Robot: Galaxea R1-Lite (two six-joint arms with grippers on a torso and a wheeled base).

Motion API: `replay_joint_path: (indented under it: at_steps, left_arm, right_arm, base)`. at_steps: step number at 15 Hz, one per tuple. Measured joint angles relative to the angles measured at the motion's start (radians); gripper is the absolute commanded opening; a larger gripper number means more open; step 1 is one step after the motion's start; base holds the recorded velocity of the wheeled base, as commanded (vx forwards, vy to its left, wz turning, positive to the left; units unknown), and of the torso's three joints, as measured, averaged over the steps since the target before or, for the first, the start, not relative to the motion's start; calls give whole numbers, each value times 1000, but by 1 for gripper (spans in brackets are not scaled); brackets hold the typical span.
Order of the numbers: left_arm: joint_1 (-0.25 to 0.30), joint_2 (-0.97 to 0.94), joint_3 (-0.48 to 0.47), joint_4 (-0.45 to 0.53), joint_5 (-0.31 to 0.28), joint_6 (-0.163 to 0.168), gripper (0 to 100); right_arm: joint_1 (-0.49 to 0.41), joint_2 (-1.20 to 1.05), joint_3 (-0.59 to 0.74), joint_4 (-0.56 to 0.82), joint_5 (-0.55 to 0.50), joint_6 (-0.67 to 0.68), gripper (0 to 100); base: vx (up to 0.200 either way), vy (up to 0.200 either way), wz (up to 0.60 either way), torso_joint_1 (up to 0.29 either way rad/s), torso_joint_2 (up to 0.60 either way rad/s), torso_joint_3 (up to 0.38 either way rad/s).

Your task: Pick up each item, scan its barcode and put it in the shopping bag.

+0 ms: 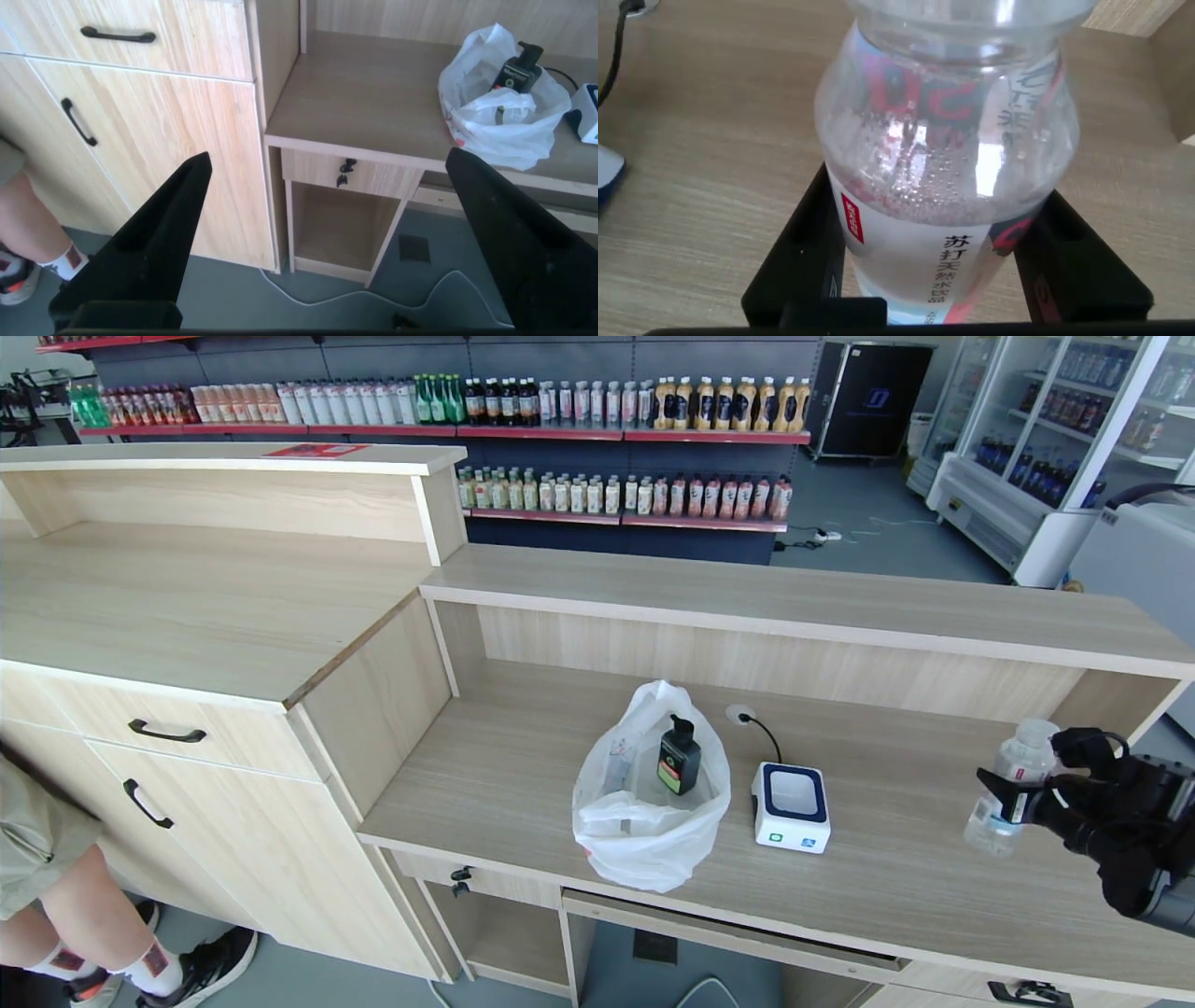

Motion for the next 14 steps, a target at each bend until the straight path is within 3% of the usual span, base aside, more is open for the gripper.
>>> replay_joint_path:
  at_steps: [3,8,11,14]
  left_arm:
    - [0,0,0,0,0,0,100]
    - [0,0,0,0,0,0,100]
    - [0,0,0,0,0,0,100]
    - [0,0,0,0,0,0,100]
  right_arm:
    - [53,-194,29,216,24,204,0]
    - [237,-723,71,586,238,579,0]
    - [437,-955,90,663,316,749,0]
    - [559,-1081,104,707,386,774,0]
  base:
    - [0,0,0,0,0,0]
    - [0,0,0,0,0,0]
    - [0,0,0,0,0,0]
    - [0,0,0,0,0,0]
